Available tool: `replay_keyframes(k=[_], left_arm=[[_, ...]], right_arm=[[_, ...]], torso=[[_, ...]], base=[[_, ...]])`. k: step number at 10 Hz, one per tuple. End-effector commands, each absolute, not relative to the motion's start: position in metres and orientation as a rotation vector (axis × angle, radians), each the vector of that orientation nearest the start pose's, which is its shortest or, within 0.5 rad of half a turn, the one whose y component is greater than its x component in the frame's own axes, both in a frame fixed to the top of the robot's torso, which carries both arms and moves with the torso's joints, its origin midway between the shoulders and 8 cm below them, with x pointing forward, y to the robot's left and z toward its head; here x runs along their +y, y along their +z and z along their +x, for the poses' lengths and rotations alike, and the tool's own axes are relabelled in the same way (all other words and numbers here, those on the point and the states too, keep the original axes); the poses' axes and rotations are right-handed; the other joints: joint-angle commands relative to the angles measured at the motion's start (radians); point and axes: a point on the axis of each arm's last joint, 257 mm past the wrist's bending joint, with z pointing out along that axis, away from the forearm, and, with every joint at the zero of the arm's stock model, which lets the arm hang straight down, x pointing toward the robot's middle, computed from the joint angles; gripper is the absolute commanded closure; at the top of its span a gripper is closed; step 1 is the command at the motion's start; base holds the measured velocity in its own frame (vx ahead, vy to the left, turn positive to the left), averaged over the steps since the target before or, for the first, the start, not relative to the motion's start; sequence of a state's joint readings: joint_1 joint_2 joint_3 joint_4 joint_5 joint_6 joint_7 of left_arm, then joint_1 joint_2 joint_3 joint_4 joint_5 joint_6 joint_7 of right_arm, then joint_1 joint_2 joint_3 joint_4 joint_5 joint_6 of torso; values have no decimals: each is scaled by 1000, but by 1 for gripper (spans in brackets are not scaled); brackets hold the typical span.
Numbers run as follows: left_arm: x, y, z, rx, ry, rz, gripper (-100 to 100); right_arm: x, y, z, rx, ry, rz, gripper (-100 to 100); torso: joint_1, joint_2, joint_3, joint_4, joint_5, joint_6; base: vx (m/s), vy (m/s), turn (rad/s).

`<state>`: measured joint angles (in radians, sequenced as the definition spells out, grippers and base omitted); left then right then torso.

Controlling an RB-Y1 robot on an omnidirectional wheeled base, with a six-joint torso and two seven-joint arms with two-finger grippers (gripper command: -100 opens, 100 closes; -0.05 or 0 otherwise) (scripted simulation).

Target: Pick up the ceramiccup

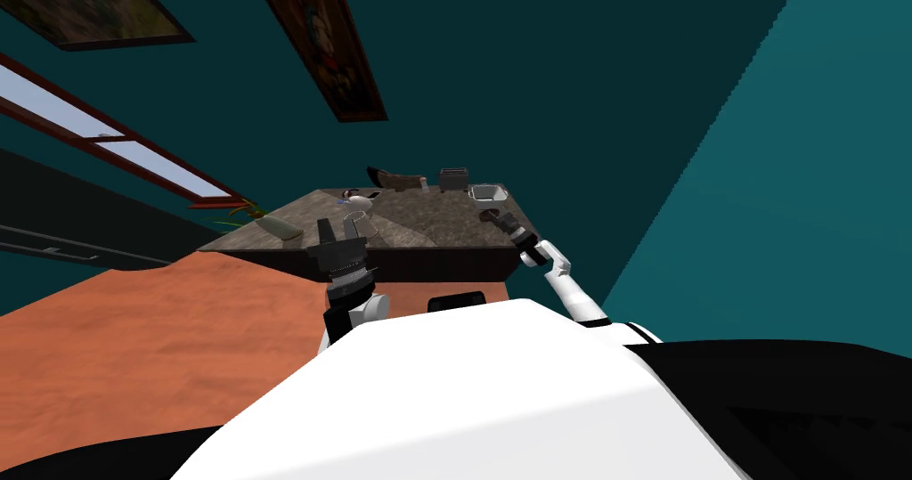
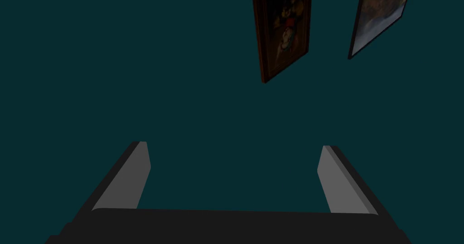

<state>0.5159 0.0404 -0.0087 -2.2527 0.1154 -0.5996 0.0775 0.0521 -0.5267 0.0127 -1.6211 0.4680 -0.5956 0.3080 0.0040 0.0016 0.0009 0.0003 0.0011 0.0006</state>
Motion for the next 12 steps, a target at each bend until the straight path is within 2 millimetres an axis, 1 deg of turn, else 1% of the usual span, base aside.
replay_keyframes(k=[1, 2, 3, 4, 5, 6, 7, 8, 9, 10, 11, 12], left_arm=[[288, 26, 330, 508, -1459, -686, 0], [288, 26, 330, 508, -1459, -686, 0], [288, 26, 330, 508, -1460, -686, 0], [288, 26, 330, 508, -1459, -686, 0], [288, 26, 330, 508, -1460, -686, 0], [288, 26, 330, 508, -1459, -686, 0], [288, 26, 330, 508, -1460, -686, 0], [288, 26, 330, 508, -1459, -686, 0], [288, 26, 330, 508, -1460, -686, 0], [288, 26, 330, 508, -1459, -686, 0], [288, 26, 330, 508, -1459, -686, 0], [288, 26, 330, 508, -1459, -686, 0]], right_arm=[[-249, -126, 486, 1301, 609, -221, -100], [-246, -133, 495, 1325, 558, -311, -100], [-251, -142, 497, 1345, 552, -299, -100], [-248, -147, 505, 1364, 503, -389, -100], [-255, -159, 506, 1390, 492, -379, -100], [-255, -167, 514, 1414, 441, -466, -100], [-261, -176, 515, 1435, 431, -461, -100], [-259, -181, 521, 1449, 383, -552, -100], [-265, -189, 521, 1469, 371, -550, -100], [-268, -199, 527, 1492, 317, -637, -100], [-275, -208, 527, 1514, 306, -633, -100], [-279, -213, 528, 1526, 302, -626, -100]], torso=[[0, 0, 0, 0, 0, 0], [-2, 0, 0, 0, 0, 0], [-1, 0, 0, 0, 0, -1], [-2, 0, 0, 0, 0, 0], [0, 0, 0, 0, 0, 0], [0, 0, 0, 0, 0, 0], [0, 0, 0, 0, 0, 0], [-1, 0, 0, 0, 0, 0], [0, 0, 0, 0, 0, 0], [-1, 0, 0, 0, 0, 0], [-1, 0, 0, 0, 0, 0], [-2, 0, 0, 0, 0, 0]], base=[[-5, 30, 1], [-12, 51, 128], [-10, 46, 70], [-18, 71, 113], [-16, 65, 61], [-17, 69, 114], [-14, 56, 57], [-14, 68, 113], [-9, 55, 68], [-11, 56, 103], [-9, 44, 69], [-4, 20, 6]])
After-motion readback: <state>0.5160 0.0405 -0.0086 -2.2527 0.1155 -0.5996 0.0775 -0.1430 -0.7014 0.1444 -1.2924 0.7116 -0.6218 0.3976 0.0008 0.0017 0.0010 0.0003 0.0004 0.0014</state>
